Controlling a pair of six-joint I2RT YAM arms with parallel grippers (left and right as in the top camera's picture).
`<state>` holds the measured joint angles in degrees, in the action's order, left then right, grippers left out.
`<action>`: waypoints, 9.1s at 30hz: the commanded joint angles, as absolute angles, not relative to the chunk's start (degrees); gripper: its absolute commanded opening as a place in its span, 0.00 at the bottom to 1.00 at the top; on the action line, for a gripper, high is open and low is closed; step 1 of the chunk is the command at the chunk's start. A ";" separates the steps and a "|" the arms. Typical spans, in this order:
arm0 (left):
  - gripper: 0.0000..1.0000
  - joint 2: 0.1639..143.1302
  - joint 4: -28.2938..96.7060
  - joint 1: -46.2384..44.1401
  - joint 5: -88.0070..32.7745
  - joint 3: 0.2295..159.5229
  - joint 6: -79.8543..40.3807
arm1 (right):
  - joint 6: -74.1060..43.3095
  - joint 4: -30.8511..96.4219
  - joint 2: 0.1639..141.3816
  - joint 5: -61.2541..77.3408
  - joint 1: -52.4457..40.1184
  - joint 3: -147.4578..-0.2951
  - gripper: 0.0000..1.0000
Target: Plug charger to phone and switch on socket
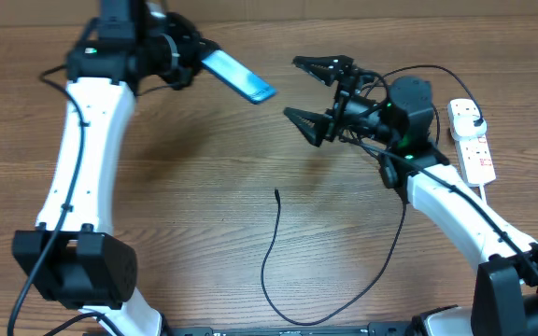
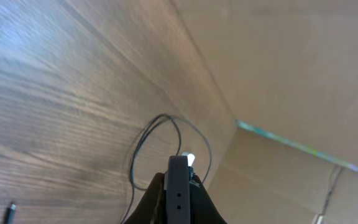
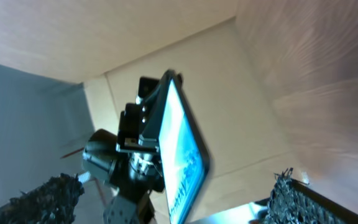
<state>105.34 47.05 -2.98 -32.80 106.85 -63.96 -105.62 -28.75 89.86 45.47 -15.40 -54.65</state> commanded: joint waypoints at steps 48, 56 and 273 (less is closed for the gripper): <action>0.04 104.71 53.98 14.24 -55.11 107.42 -38.52 | -37.41 42.26 100.22 -0.27 -40.56 -64.88 0.99; 0.04 104.71 53.91 14.24 -55.05 107.42 -38.06 | -36.07 41.91 104.29 -0.51 -40.56 -67.68 0.97; 0.04 104.71 9.78 12.84 -76.14 107.42 -58.26 | -82.61 -40.45 106.08 72.12 -29.17 -81.01 0.04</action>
